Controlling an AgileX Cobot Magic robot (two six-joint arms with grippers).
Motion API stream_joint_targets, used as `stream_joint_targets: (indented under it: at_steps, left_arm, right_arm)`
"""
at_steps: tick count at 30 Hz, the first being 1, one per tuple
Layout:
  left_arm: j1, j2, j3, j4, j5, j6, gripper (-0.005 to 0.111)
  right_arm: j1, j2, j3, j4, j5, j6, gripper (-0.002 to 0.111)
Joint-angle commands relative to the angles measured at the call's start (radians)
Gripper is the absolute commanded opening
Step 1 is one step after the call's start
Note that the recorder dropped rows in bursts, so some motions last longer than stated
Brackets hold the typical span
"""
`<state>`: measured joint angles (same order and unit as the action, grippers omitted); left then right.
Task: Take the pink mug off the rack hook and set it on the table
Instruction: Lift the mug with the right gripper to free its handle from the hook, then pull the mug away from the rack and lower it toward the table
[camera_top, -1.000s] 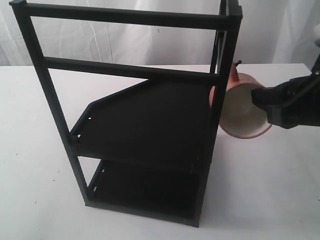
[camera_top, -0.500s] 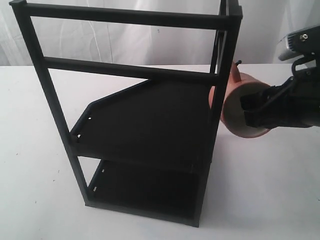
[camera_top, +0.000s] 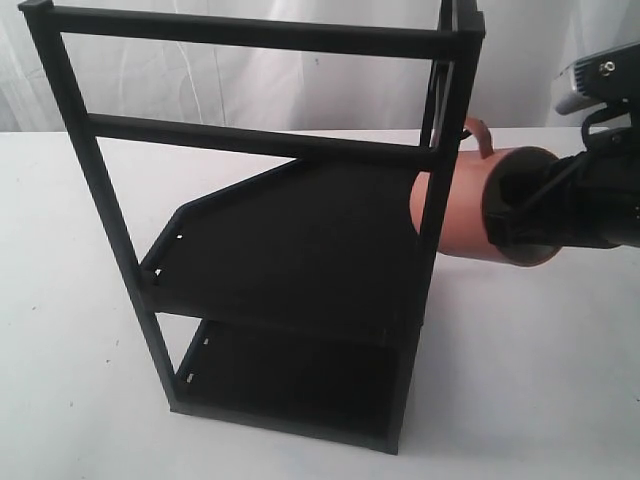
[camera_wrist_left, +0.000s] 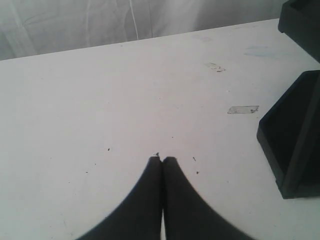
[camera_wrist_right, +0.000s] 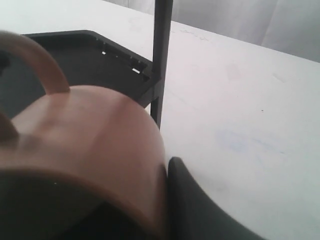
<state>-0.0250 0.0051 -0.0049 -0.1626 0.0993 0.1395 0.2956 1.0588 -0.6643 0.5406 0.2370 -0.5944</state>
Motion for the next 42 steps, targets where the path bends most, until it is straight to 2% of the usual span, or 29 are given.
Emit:
stream_joint_targets:
  at_steps: [1,14,21,25,27,31,36,42]
  left_arm:
    - [0.004,-0.005,0.005,-0.008,-0.001,-0.001,0.000]
    - [0.004,-0.005,0.005,-0.008,-0.001,-0.001,0.000]
    - [0.004,-0.005,0.005,-0.008,-0.001,-0.001,0.000]
    - [0.004,-0.005,0.005,-0.008,-0.001,-0.001,0.000]
    - [0.004,-0.005,0.005,-0.008,-0.001,-0.001,0.000]
    - [0.004,-0.005,0.005,-0.008,-0.001,-0.001,0.000]
    - [0.004,-0.005,0.005,-0.008,-0.001,-0.001,0.000]
    - [0.004,-0.005,0.005,-0.008,-0.001,-0.001,0.000]
  right_arm:
    - [0.002,0.001,-0.003,0.009,-0.038,-0.002,0.000]
    - [0.002,-0.011,-0.003,0.001,-0.078,-0.011,0.000]
    - [0.002,-0.071,-0.003,-0.095,-0.106,-0.011,0.000]
    - [-0.032,-0.071,-0.003,-0.103,-0.099,-0.004,0.000]
    - [-0.068,-0.071,-0.003,-0.116,-0.070,-0.004,0.000]
    - [-0.143,-0.068,-0.003,-0.214,0.015,0.140,0.000]
    - [-0.158,-0.068,-0.003,-0.380,0.179,0.266,0.000]
    - [-0.158,-0.068,-0.003,-0.478,0.448,0.388,0.000]
